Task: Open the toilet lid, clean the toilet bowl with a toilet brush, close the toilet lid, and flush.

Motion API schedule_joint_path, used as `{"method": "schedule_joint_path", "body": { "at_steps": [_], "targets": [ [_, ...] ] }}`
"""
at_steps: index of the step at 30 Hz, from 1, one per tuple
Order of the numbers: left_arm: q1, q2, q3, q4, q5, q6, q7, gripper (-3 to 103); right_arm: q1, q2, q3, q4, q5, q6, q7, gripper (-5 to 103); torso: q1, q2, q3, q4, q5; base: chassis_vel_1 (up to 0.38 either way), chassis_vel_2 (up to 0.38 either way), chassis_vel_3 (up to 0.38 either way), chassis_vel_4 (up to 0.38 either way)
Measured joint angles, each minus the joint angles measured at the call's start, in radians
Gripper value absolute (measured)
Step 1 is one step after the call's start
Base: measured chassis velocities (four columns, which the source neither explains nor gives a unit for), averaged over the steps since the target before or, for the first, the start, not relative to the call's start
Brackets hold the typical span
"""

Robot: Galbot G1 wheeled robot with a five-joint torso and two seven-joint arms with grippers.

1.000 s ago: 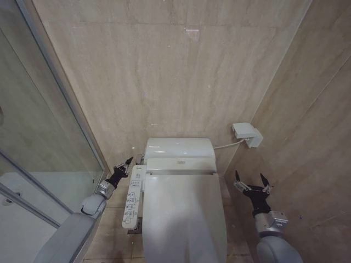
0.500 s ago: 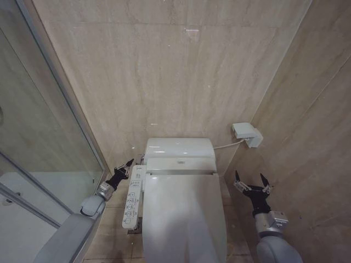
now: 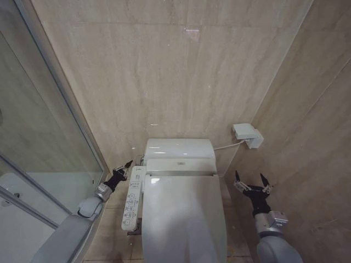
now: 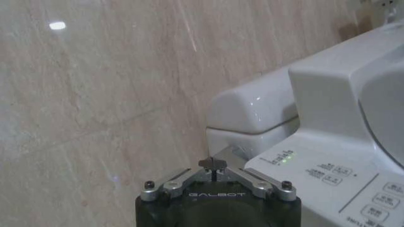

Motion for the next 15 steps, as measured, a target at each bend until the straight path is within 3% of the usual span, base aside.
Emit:
{"method": "schedule_joint_path", "body": {
  "at_steps": [15],
  "targets": [
    [-0.013, 0.015, 0.016, 0.032, 0.011, -0.041, 0.037, 0, 0.0, 0.0, 0.0, 0.0, 0.0, 0.0, 0.0, 100, 0.0, 0.0, 0.0, 0.0, 0.0, 0.0, 0.0, 0.0, 0.0]
  ]
}}
